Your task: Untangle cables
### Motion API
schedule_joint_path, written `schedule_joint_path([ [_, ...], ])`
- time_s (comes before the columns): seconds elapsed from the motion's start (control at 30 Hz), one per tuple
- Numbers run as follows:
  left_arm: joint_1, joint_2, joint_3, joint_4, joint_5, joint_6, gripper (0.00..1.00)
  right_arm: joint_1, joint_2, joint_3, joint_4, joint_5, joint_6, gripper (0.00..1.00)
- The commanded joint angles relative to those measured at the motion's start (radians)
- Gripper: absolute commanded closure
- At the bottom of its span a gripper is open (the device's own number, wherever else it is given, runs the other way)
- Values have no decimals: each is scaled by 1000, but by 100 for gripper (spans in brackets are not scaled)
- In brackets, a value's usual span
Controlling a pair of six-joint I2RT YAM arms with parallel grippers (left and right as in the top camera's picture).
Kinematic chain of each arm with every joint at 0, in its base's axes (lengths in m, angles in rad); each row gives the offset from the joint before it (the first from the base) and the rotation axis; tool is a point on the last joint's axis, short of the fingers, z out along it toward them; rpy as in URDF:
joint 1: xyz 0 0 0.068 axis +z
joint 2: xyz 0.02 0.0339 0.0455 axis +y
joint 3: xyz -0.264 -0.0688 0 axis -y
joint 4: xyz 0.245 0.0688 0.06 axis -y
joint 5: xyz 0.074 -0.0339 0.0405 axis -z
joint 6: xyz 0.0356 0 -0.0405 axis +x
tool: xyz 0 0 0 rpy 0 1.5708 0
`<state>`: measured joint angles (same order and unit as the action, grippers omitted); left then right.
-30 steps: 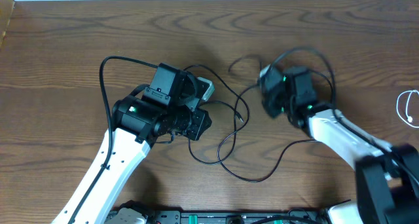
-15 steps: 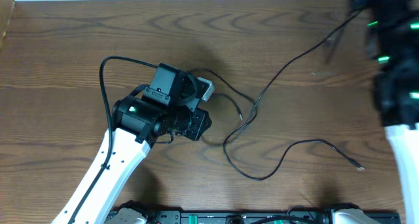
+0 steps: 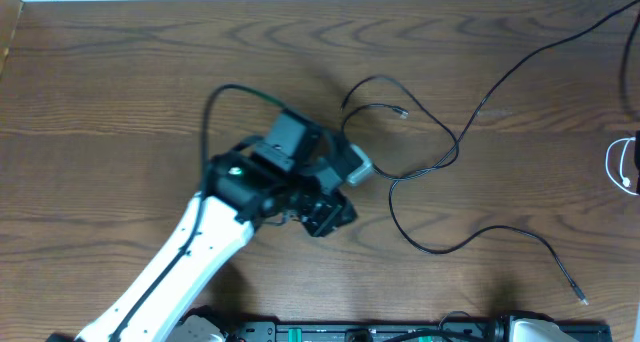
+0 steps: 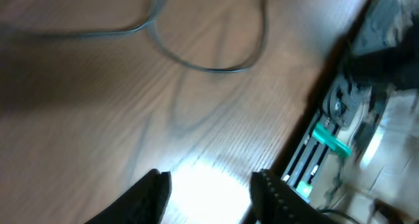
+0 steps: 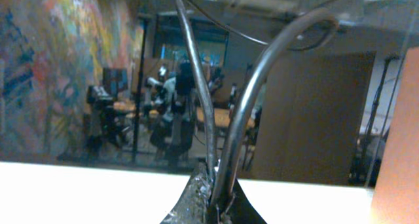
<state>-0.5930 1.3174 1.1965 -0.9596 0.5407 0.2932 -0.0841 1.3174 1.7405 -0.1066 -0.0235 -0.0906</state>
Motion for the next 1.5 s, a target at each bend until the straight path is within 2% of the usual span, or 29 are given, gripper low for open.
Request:
schedule_joint_path([
  [0.0,-65,90,-2,73,-21,125,49,-2,-5,14,-26,-13,19,99],
  [0.07,-93,190,-2,182,-118,82,49,-2,-9,14,-63,-13,19,99],
  [0.17,-93,275,-2,271,-134,-40,52,-2,-11,14,-80,-13,19,99],
  [0.23,-93,327,-2,310,-134,-75,52,-2,-11,14,-83,-13,19,99],
  [0.27,-93,353,-2,327,-135,-83,52,-2,-11,14,-86,-13,19,99],
  [0.37,-93,420,-2,365,-135,-82,41,-2,-11,14,-97,-13,19,99],
  [0.77,-93,502,-2,462,-310,-83,35,-2,-11,14,-125,-14,19,99],
  [0.83,-93,504,-2,485,-310,-122,35,-2,-11,14,-134,-14,19,99],
  [0.9,-93,506,-2,508,-309,-233,36,-2,-11,14,-138,-14,19,99],
  [0.97,-94,506,-2,521,-277,-361,40,-2,-11,14,-144,-14,19,99],
  [1.03,-94,506,-2,520,-176,-453,43,-2,-11,14,-148,-14,19,99],
  [1.17,-114,506,-2,517,29,-557,46,-2,-11,14,-159,-14,19,99],
  [1.3,-167,506,-2,530,50,-550,45,-2,-11,14,-172,-14,19,99],
  [1.4,-215,506,-2,567,44,-460,38,-2,-11,14,-181,-14,19,99],
  [1.47,-246,506,-2,599,-12,-396,37,-2,-11,14,-183,-29,19,99],
])
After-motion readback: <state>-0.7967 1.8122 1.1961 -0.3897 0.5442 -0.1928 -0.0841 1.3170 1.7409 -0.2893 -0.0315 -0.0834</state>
